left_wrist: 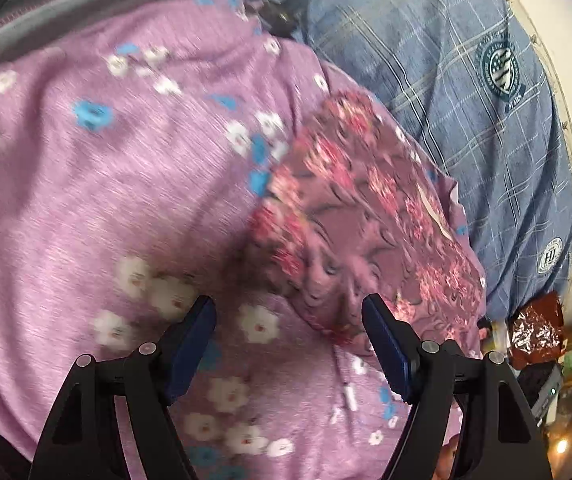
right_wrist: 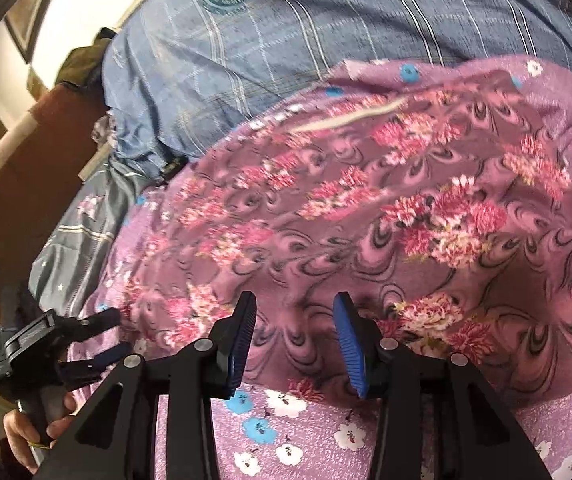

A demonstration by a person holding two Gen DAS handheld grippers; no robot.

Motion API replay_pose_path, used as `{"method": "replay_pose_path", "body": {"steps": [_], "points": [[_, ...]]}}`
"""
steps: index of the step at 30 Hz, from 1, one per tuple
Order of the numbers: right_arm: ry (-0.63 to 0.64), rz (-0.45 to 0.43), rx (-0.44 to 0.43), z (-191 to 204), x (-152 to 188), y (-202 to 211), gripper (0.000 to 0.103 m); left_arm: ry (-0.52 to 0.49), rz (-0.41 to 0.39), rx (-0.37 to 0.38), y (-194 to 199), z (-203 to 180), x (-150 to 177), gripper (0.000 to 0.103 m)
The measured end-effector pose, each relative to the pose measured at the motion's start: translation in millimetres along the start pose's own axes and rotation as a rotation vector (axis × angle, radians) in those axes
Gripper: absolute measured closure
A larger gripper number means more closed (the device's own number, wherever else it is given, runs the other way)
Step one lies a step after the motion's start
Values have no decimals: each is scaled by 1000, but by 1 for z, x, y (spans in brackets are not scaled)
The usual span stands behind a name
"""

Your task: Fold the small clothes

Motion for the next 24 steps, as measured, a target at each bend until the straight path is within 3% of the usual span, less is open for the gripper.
{"method": "replay_pose_path", "body": {"steps": [6, 8, 10, 14, 15, 17, 23, 24], "points": [[-9, -60, -57, 1, -3, 6, 62, 60, -29, 32, -14, -5, -12, 29], [20, -81, -76, 9, -6, 4, 70, 71, -32, 69, -17, -10, -15, 29], [66, -86, -73, 20, -8, -2, 81, 73, -58, 98, -23, -15, -18, 34], [105, -28, -63, 35, -3, -26, 83, 18, -91, 103, -38, -23, -17, 69], [111, 3, -53, 36, 0, -33, 83, -6, -97, 95, -41, -24, -16, 73], [126, 63, -22, 36, 8, -47, 84, -28, -97, 83, -50, -22, -15, 73], [122, 46, -34, 36, 8, -47, 84, 16, -78, 160, -65, -20, -23, 71], [121, 46, -37, 35, 8, -48, 84, 11, -79, 163, -66, -20, -24, 76]]}}
Point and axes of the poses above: each gripper's, at about its wrist camera, not at the fingertips, and y roughly against the way its jaws point, z to its left, x to its underside, the point moved 5 cm from there along -y, roughly the way its jaws point, and after that the axes turned 13 degrees about y, right-handed, at the moved point
